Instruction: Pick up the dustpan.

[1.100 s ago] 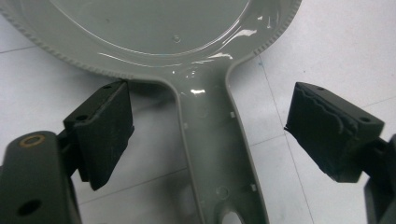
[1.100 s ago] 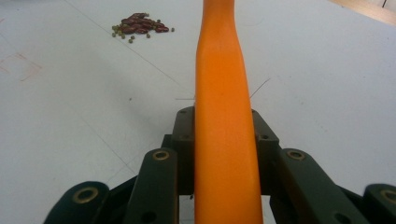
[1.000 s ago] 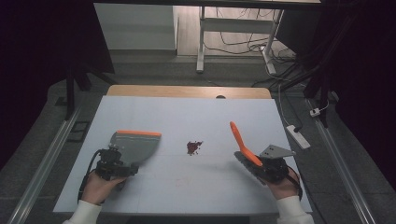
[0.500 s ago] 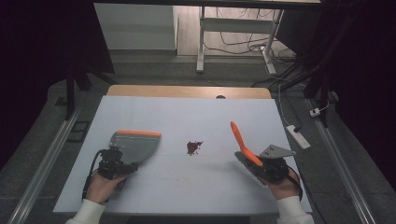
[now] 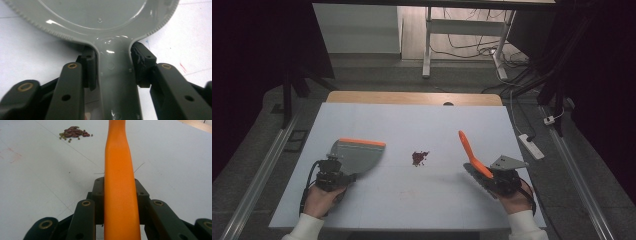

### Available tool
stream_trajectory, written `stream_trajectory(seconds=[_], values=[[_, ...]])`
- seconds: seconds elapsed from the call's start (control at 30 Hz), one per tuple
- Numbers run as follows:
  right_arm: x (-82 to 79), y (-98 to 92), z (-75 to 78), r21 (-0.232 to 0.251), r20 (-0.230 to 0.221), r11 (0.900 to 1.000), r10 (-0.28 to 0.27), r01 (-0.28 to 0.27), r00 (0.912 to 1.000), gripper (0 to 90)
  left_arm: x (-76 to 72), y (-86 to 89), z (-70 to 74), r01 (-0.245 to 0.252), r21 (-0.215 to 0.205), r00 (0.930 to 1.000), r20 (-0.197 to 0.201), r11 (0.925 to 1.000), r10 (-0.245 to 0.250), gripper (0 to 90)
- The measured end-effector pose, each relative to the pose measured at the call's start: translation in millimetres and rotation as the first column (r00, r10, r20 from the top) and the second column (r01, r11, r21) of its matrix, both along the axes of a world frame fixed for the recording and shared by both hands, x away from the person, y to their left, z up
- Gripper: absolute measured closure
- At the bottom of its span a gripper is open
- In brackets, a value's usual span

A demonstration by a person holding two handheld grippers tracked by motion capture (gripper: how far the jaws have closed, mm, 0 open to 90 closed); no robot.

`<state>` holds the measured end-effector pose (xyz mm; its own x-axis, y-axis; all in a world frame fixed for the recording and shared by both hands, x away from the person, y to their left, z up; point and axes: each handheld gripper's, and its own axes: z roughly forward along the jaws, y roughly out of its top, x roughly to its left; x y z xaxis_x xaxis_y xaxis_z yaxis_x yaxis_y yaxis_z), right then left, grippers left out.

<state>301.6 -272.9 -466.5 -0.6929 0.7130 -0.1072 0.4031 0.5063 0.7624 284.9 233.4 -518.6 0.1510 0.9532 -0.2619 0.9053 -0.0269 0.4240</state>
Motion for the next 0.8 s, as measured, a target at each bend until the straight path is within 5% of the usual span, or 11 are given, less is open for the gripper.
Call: stream_trajectory(seconds=[0.4, 0.7, 0.8], values=[[-0.7, 0.7, -0.4, -0.001, 0.0, 1.0, 0.0, 0.0, 1.0, 70.3, -3.8, 4.8, 3.5, 0.003, -0.003, 0.9981, 0.061, 1.0, -0.003, 61.5], [-1.3, -0.8, 1.0, 0.005, 0.014, 1.0, -0.004, 0.004, 0.9999, 70.3, -6.7, 10.0, 9.1, 0.045, -0.047, 0.9898, 0.137, 0.9979, -0.038, 61.6], [-1.4, -0.5, 1.2, 0.006, 0.017, 1.0, -0.003, 0.003, 0.9999, 70.3, -8.6, 15.0, 11.1, 0.071, -0.074, 0.9821, 0.179, 0.9947, -0.057, 61.6]])
